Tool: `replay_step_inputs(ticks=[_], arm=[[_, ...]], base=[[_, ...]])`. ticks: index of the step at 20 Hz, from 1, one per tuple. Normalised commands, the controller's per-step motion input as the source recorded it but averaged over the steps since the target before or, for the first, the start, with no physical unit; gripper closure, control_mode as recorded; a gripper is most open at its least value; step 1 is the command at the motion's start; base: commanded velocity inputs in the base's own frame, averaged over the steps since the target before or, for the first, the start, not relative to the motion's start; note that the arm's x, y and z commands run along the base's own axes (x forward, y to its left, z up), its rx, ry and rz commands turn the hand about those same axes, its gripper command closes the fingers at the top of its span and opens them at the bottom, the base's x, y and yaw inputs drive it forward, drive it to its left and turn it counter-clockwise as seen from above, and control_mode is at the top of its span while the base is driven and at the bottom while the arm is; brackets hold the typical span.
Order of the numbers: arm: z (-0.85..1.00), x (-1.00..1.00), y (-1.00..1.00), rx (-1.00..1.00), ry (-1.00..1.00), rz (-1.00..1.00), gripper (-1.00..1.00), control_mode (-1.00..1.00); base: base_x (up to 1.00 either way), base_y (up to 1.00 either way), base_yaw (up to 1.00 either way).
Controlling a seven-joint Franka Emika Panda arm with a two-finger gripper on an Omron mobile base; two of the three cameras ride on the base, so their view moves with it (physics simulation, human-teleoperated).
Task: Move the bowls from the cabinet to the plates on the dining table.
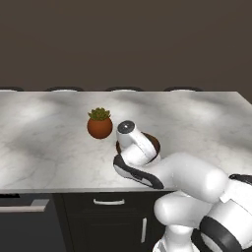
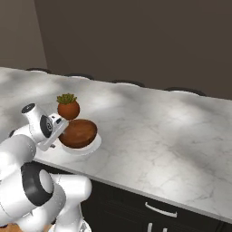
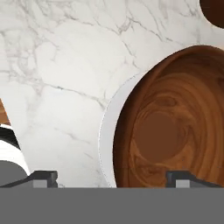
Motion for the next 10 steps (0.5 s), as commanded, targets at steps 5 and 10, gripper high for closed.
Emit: replay_step_inputs(ticks=[5,10], arm=[[0.53,-0.39,-0.16,0.04,-0.14,-0.07,-1.0,-1.0],[0.66,-0.3,-0.36,0.1,-0.12,-0.07,-1.0,-1.0]], base=[[0.0,0.0,0.0],[0.0,0.0,0.0]])
